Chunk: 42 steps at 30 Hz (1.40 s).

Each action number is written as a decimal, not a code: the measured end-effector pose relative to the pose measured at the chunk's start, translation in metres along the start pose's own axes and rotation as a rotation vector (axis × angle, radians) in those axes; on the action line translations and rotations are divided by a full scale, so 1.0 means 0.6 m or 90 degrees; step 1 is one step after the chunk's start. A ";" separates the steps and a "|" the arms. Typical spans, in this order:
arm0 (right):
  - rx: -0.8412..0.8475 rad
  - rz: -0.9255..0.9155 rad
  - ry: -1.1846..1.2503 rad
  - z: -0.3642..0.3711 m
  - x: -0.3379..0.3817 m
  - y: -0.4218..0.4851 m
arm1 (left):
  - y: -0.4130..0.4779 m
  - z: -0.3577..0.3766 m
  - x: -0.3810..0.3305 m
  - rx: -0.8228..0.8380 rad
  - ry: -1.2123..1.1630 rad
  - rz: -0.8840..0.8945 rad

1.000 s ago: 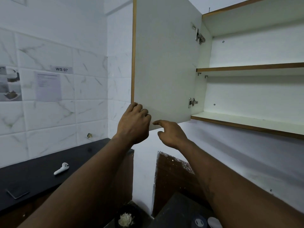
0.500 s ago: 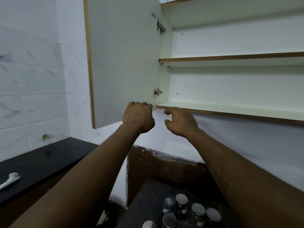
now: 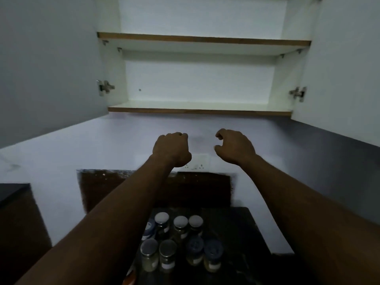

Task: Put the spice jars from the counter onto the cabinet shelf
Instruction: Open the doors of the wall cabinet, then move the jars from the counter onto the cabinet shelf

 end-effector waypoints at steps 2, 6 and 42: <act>0.008 0.028 -0.008 0.003 -0.040 -0.007 | 0.017 0.026 -0.032 0.024 -0.021 0.023; 0.018 0.053 -0.004 0.021 -0.101 -0.008 | 0.053 0.068 -0.077 0.053 -0.045 0.045; 0.509 0.236 0.024 0.619 -0.340 -0.290 | -0.127 0.723 -0.223 0.555 -0.173 0.074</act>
Point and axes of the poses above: each hand's wrist, its own y-axis towards the middle knuckle, its own z-axis out of the palm, x = y × z, the point moved 3 cm from there along y, towards the middle knuckle, and after that the axes turned 3 degrees about z, right-handed, at the moved point
